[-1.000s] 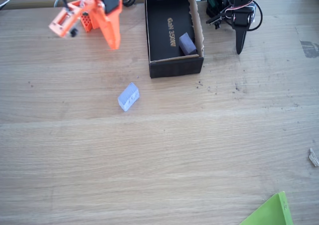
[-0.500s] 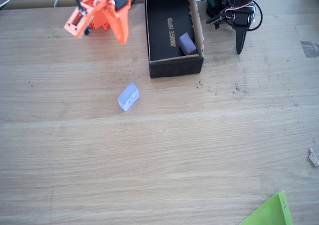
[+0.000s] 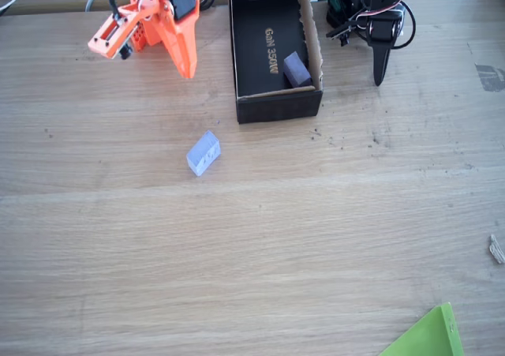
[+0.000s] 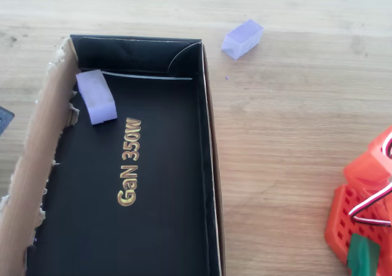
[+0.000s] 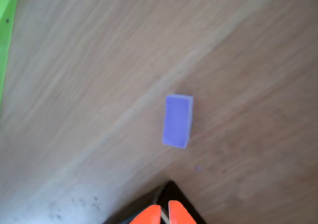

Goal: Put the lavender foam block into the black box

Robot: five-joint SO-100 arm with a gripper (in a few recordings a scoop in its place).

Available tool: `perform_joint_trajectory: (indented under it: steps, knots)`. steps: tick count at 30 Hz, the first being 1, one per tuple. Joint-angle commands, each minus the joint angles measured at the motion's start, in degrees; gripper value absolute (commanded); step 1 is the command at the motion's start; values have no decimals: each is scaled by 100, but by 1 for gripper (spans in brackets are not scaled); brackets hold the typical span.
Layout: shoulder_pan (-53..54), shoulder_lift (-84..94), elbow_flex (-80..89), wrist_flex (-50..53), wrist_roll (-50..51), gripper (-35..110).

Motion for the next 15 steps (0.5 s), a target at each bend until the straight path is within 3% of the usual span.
perform_joint_trajectory:
  steps: [1,15]
  knots:
    - [290,0,-88,-343,105,0]
    - [413,-475,-343,-589,-62,0]
